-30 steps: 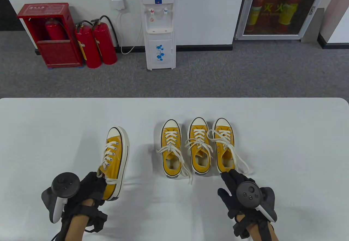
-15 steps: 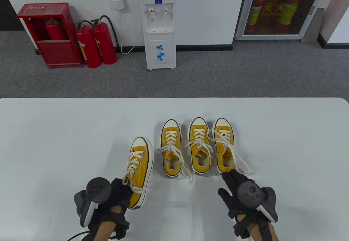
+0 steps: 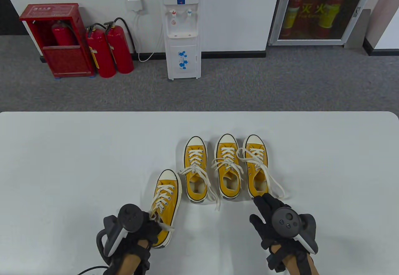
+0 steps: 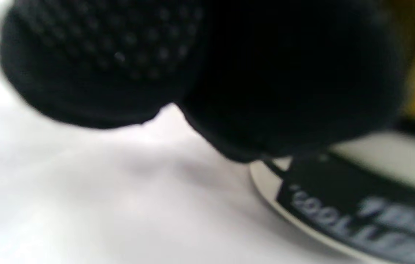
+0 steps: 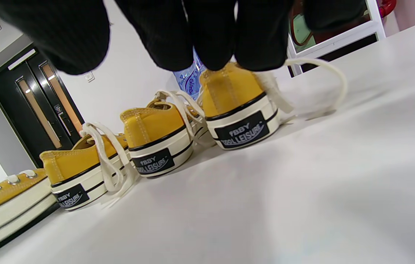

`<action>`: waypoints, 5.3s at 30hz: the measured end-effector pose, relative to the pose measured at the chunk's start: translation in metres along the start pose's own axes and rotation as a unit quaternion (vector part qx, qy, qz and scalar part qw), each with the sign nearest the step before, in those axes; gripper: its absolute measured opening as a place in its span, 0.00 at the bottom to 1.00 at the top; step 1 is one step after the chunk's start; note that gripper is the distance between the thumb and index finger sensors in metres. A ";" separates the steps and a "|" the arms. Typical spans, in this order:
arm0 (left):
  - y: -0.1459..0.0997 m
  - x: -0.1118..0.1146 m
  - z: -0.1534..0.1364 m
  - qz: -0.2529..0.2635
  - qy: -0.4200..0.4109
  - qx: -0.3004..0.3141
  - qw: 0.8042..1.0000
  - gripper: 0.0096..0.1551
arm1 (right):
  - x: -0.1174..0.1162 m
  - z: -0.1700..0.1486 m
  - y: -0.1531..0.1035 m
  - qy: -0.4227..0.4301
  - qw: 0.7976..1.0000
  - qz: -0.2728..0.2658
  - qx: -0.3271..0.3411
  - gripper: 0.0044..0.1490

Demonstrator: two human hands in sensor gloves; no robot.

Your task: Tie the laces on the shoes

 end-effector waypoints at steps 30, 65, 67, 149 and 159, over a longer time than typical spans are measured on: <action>0.000 -0.042 -0.020 0.062 -0.075 0.059 0.994 0.32 | -0.003 -0.001 0.001 0.005 1.000 0.009 0.001 0.46; 0.019 -0.001 -0.011 0.032 0.137 -0.016 0.990 0.22 | -0.007 -0.001 0.001 0.005 1.000 0.020 -0.002 0.45; 0.020 -0.005 -0.016 0.017 0.115 -0.015 0.993 0.22 | -0.007 -0.001 0.001 0.006 1.000 0.018 -0.001 0.45; 0.014 -0.068 -0.101 0.107 -0.376 0.025 0.920 0.24 | -0.130 0.269 0.060 -0.091 0.979 0.090 0.158 0.26; 0.013 -0.069 -0.097 0.101 -0.376 0.039 0.920 0.24 | -0.114 0.220 0.065 0.228 0.956 0.176 0.059 0.27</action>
Point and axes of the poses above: the tracker on the back of each hand, its own z axis roughly to the thumb side, its own y axis roughly from the wrist to the fingertips, x = y × z, the point moved 3 cm from there along y, roughly from the wrist to the fingertips, and after that the axes turned 1 degree about y, right-handed, at the moved point
